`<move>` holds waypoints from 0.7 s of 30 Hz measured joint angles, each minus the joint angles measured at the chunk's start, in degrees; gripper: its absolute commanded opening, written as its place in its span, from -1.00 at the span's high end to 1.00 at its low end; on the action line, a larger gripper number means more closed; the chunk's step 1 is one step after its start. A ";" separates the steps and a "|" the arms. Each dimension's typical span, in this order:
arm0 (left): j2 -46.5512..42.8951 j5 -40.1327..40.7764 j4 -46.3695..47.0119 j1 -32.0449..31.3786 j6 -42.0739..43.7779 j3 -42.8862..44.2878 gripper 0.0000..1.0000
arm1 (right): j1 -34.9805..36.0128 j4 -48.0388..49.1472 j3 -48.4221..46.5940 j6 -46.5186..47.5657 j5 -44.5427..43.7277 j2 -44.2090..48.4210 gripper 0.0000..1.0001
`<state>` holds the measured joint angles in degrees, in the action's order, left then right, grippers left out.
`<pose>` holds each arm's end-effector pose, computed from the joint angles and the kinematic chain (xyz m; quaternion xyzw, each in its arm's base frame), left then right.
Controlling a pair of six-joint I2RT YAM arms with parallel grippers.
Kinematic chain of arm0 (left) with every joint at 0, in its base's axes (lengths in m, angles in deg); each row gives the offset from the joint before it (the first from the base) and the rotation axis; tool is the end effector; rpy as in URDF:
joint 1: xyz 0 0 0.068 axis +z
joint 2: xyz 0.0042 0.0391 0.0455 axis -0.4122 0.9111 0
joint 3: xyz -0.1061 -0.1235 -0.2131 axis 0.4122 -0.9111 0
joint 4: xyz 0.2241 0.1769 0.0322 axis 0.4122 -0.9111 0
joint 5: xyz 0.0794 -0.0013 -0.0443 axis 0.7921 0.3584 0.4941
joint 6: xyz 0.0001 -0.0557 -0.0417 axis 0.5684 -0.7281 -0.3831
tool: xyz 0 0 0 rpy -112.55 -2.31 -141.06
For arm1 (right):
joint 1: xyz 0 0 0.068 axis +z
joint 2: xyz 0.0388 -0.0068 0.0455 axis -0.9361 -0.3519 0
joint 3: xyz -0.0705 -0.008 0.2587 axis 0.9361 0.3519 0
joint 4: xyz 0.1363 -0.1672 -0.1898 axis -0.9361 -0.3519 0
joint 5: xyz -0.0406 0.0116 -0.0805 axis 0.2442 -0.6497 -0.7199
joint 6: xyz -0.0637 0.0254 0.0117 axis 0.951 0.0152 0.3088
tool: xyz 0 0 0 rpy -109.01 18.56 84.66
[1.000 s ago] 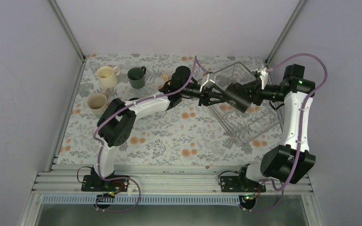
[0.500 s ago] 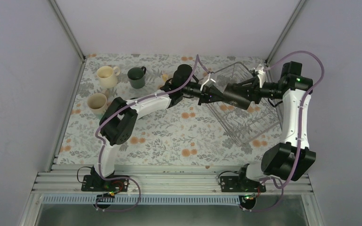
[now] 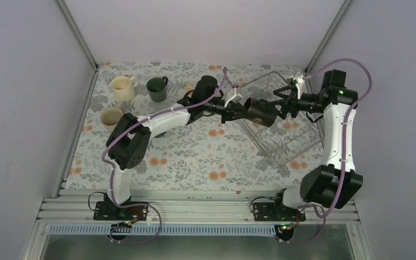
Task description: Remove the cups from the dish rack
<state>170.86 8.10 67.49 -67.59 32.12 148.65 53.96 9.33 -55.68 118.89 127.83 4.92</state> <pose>0.3341 -0.3785 0.2449 0.5097 0.5599 -0.5516 0.3499 0.2895 -0.0271 0.3646 -0.3522 0.7580 0.3425 0.4291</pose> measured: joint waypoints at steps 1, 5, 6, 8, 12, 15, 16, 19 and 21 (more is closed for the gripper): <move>-0.42 0.70 -1.33 0.39 1.09 -0.04 0.95 | 0.00 0.48 0.02 -0.33 -0.50 0.20 -0.99; -3.52 4.46 -8.31 1.53 6.93 -0.17 0.95 | 0.00 3.17 0.04 -2.93 -4.09 1.73 -1.00; -4.57 5.68 -10.43 1.73 8.85 -0.17 0.95 | 0.00 3.96 0.04 -3.65 -5.57 2.16 -1.00; -7.32 8.70 -15.91 1.99 13.53 -0.07 0.95 | 0.02 5.05 0.04 -4.85 -8.17 2.51 -1.00; -11.50 14.91 -28.39 2.38 23.23 2.32 0.95 | 0.00 7.43 1.22 -6.88 -13.94 2.47 -1.00; -14.03 21.00 -37.81 3.04 30.99 4.48 0.95 | 0.02 9.94 3.93 -8.46 -18.86 2.47 -1.00; -14.91 23.56 -40.92 3.34 33.57 4.96 0.95 | 0.02 10.95 5.03 -9.01 -20.81 2.43 -1.00; -17.00 30.77 -48.15 3.98 39.87 5.42 0.95 | 0.00 13.79 7.37 -10.73 -25.92 1.81 -1.00; -17.81 35.74 -52.24 4.22 43.32 5.38 0.95 | 0.00 15.06 7.76 -11.37 -28.00 0.76 -1.00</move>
<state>153.04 43.84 15.26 -63.37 75.44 154.03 53.96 24.39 -47.92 107.53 99.83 5.69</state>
